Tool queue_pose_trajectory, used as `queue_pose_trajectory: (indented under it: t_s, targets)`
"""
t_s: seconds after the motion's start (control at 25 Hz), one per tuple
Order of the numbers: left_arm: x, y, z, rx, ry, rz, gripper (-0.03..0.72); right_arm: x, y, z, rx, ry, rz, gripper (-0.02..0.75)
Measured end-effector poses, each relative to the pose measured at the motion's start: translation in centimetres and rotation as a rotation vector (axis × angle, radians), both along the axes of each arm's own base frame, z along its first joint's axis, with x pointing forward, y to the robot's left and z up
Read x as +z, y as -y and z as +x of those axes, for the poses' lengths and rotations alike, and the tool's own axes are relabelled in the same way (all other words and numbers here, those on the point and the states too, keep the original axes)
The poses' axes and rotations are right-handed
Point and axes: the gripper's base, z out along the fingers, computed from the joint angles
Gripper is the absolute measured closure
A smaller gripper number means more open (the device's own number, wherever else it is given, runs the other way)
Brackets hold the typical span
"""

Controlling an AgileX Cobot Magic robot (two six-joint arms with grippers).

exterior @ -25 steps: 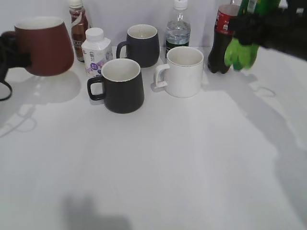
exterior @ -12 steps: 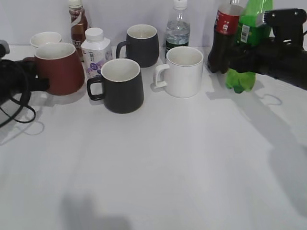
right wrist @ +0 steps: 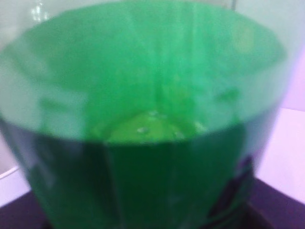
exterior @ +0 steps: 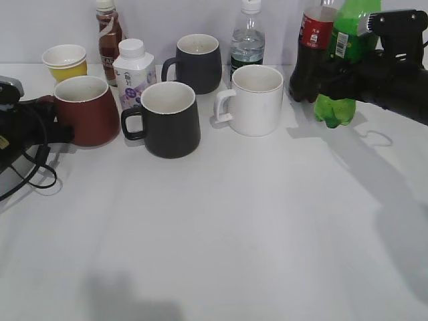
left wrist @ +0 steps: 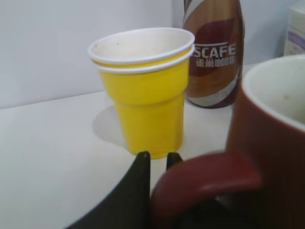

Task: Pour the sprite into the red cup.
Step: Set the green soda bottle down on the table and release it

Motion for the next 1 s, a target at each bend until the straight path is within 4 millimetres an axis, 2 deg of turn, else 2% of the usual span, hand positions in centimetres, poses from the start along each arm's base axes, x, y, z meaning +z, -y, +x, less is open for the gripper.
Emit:
queue_pose_trajectory:
  t_s: [0.24,0.44,0.52,0.68,0.84,1.0]
  targets:
    - [0.0,-0.1,0.0,0.007,0.005,-0.002,0.600,0.0,0.0,0.0,0.000,0.001,0.000,0.309]
    - [-0.1,-0.2,-0.5,0.014,0.012,-0.011,0.419,0.0,-0.1,-0.1,0.020,0.004,-0.015,0.309]
    - [-0.2,-0.2,-1.1,0.015,0.002,-0.011,0.383,0.0,-0.2,-0.1,0.028,0.005,-0.021,0.309]
    - [0.1,-0.3,-2.3,0.012,-0.010,-0.010,0.365,-0.7,-0.3,0.0,0.034,-0.001,-0.019,0.309]
    - [0.9,-0.4,-3.9,0.010,-0.016,-0.009,0.361,-2.3,-0.4,0.3,0.046,-0.015,-0.011,0.309]
    - [1.7,-0.4,-5.6,0.007,-0.019,-0.009,0.358,-2.5,-0.5,0.2,0.056,0.009,0.007,0.309]
